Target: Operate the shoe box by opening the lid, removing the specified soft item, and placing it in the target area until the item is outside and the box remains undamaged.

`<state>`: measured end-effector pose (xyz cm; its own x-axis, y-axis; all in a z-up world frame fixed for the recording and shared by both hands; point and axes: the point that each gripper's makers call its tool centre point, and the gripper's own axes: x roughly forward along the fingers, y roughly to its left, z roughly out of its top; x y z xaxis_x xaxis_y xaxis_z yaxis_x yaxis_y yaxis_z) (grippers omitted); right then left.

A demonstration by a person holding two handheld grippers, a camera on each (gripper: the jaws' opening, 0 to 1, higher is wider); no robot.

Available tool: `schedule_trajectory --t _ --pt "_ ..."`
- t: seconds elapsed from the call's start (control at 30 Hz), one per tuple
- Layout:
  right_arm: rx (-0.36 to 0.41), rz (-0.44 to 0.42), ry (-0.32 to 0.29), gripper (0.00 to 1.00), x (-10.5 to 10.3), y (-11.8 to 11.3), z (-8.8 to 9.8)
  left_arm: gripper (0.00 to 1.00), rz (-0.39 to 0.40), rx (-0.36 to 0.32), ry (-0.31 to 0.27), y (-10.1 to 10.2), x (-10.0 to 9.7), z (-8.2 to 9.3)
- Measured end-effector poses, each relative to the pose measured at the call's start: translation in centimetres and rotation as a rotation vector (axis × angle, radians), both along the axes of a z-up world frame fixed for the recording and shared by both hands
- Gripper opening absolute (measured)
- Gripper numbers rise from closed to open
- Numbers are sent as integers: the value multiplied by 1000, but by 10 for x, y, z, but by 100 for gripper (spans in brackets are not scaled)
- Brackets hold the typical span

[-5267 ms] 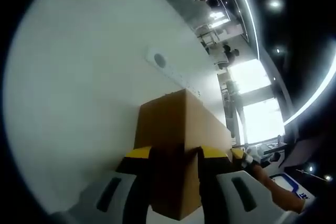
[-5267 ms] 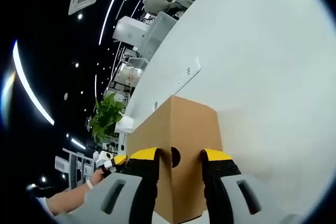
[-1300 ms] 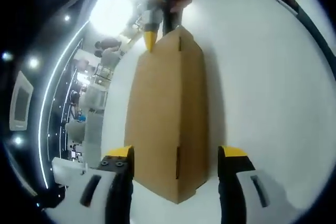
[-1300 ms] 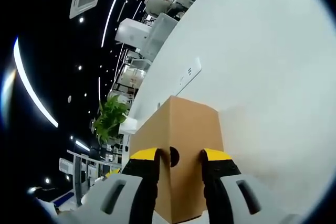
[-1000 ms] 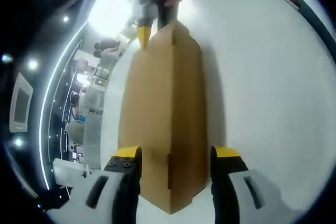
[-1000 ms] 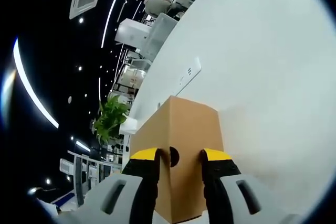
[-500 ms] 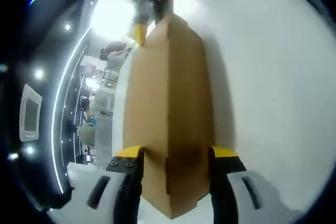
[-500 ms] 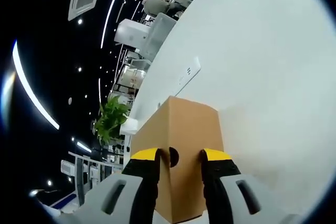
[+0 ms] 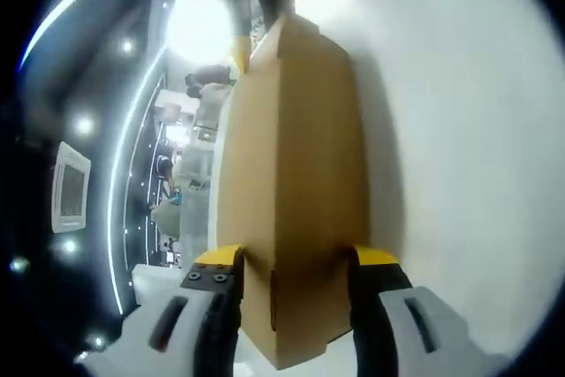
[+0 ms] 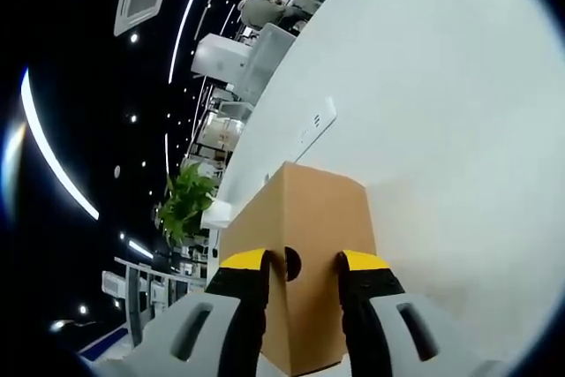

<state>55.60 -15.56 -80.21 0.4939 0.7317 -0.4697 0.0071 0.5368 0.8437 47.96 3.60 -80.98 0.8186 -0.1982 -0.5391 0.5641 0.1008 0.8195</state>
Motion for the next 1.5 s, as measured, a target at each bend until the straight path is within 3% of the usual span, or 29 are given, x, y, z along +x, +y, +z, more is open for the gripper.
schedule_trajectory --t 0.2,0.43,0.53,0.7,0.77,0.9,0.97,1.07,1.13,1.2,1.33,1.43,1.47,1.5 --pt "-8 5 25 30 3 -2 -1 37 2 -15 -38 -3 -8 5" --pt "-23 -28 18 28 7 -7 2 35 -2 -19 -34 -5 -7 10" --pt "-39 -54 -27 23 14 -15 9 34 34 30 -26 -6 -6 8" --pt "-115 -53 -120 23 16 -31 31 34 36 16 -29 -4 -4 7" --pt "-195 -68 -202 23 20 -48 44 34 23 7 -28 -3 -4 7" --pt "-267 -66 -317 23 20 -62 77 34 10 4 -16 -3 -4 7" --pt "-350 -11 -400 23 14 -64 90 34 1 6 -12 -2 -4 7" --pt "-565 122 -545 24 4 -63 104 34 -5 7 -2 -3 -4 6" --pt "-758 259 -694 26 -2 -57 114 34 -4 11 3 -3 -4 6" --pt "-858 359 -791 28 -8 -49 120 34 -3 11 4 -3 -5 6" --pt "-934 463 -847 48 -26 -23 129 34 -1 4 16 -3 -5 7" --pt "-927 538 -928 47 -41 -3 137 34 -14 5 19 -2 -6 7" --pt "-946 561 -944 48 -43 1 138 34 -19 6 20 -2 -6 7" --pt "-1012 603 -981 51 -45 0 137 34 -24 10 24 -2 -6 7"
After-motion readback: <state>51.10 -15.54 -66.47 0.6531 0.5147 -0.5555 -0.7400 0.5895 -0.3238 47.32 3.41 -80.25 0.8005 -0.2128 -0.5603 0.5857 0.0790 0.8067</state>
